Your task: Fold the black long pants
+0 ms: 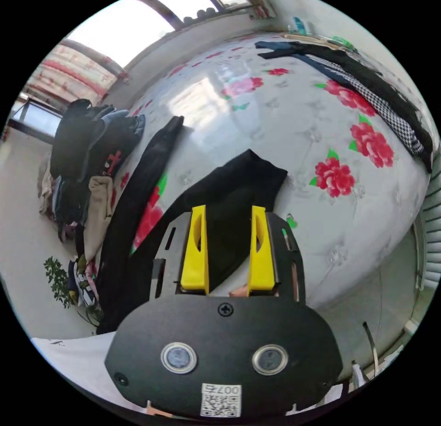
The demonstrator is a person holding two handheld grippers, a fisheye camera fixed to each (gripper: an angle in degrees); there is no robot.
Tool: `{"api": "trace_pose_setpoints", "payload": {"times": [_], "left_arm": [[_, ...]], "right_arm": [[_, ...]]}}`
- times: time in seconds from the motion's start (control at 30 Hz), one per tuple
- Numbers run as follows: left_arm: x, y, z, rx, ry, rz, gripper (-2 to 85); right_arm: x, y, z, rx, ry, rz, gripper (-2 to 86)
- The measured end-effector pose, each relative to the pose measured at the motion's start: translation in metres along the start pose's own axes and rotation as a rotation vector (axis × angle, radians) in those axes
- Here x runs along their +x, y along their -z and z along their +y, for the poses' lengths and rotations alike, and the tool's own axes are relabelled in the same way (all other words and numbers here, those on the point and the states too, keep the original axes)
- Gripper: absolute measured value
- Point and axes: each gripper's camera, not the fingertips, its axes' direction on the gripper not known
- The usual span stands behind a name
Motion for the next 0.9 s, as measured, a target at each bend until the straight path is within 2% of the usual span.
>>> {"api": "trace_pose_setpoints", "payload": {"times": [0.07,0.17,0.3,0.4,0.57,0.63,0.9], "left_arm": [[-0.008,0.003,0.0,0.012,0.006,0.05,0.0],[-0.016,0.006,-0.004,0.034,-0.008,0.131,-0.1],[-0.023,0.009,-0.006,0.077,-0.016,0.229,-0.2],[-0.025,0.016,-0.007,0.101,-0.02,0.274,-0.3],[-0.018,0.034,-0.002,0.141,-0.049,0.344,-0.3],[-0.017,0.043,0.004,0.169,-0.047,0.368,-0.3],[-0.035,0.056,0.022,0.252,0.043,0.443,-0.4]], "right_arm": [[0.034,0.004,0.025,-0.038,-0.093,-0.078,10.2],[0.042,-0.009,0.032,-0.072,-0.103,-0.166,9.9],[0.04,-0.011,0.022,-0.032,-0.123,-0.104,5.5],[0.044,0.0,0.01,0.008,-0.128,-0.303,1.8],[0.038,0.092,0.003,0.304,-0.017,-0.766,0.2],[0.036,0.119,0.002,0.367,0.017,-0.848,0.0],[0.02,0.147,0.017,0.365,0.013,-0.794,0.1]]}}
